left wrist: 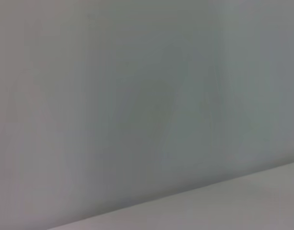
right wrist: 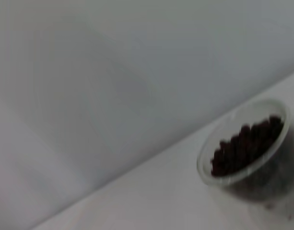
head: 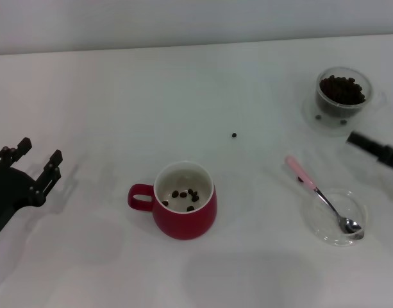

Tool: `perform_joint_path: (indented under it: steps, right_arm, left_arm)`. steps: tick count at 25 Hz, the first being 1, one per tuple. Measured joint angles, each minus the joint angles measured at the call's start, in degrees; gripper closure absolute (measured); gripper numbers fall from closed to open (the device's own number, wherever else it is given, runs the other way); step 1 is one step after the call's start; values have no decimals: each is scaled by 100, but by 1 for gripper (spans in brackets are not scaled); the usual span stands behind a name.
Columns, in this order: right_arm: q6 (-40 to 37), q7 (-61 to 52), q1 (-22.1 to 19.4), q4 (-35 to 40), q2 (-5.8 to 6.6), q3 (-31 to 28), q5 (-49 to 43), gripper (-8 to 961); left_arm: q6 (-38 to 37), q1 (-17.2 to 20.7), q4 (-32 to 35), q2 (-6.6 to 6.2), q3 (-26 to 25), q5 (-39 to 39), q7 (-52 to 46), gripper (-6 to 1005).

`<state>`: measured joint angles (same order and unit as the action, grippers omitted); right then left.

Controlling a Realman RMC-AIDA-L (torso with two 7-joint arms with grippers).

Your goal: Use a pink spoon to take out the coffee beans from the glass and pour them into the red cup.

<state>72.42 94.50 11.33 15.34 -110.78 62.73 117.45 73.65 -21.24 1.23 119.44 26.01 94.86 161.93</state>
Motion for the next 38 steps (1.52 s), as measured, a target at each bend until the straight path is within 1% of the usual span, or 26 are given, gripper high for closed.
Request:
perform_joint_path:
  steps: [4, 7, 10, 12, 14, 16, 17, 18, 20, 21, 23, 27, 32, 35, 38]
  right_arm:
    - [150, 157, 0, 27, 74, -689, -16, 760]
    - [206, 501, -2, 74, 127, -1228, -16, 761]
    - [195, 1110, -43, 173, 151, -1821, -23, 761]
    - [172, 1674, -49, 185, 136, -2258, -21, 761]
    - [161, 2320, -44, 187, 78, -2701, -10, 761]
    - [151, 3142, -28, 176, -34, -3126, 3, 760]
    - [135, 3626, -17, 158, -112, -3323, 5, 760]
    - [107, 4132, -1, 140, -220, -3554, 18, 760]
    - [63, 5043, 44, 21, -355, -3849, 26, 759]
    - [40, 5368, 77, -72, -378, -3915, 26, 759]
    - [-76, 5758, 149, -239, -384, -3955, 28, 758]
    - [-471, 6057, 265, -367, -386, -3951, 28, 757]
    - [-685, 6547, 334, -469, -389, -3967, 113, 679]
    - [-702, 6673, 346, -560, -394, -3984, 444, 573]
    - [-704, 6695, 351, -618, -398, -4023, 680, 467]
  left_arm:
    - [1, 17, 0, 1, 0, 56, -2, 404]
    - [4, 29, 0, 1, 0, 155, -4, 404]
    - [25, 51, 1, 0, 1, 293, -4, 404]
    - [44, 70, 26, -2, 0, 437, -4, 404]
    - [59, 86, 61, -5, 0, 590, -3, 404]
    - [66, 94, 78, -7, 0, 769, -3, 404]
    - [67, 94, 79, -8, 0, 815, -3, 404]
    - [68, 94, 79, -8, 1, 890, -3, 404]
    - [74, 94, 79, -8, 0, 1008, -4, 403]
    - [78, 94, 79, -5, 0, 1059, -4, 403]
    - [87, 94, 79, 0, 0, 1156, -4, 403]
    - [93, 88, 77, 6, 0, 1365, -4, 403]
    - [147, 94, 35, 7, 0, 1678, -4, 403]
    - [190, 107, 1, 18, 1, 1888, -4, 403]
    - [151, 71, -9, 16, 15, 1916, -4, 397]
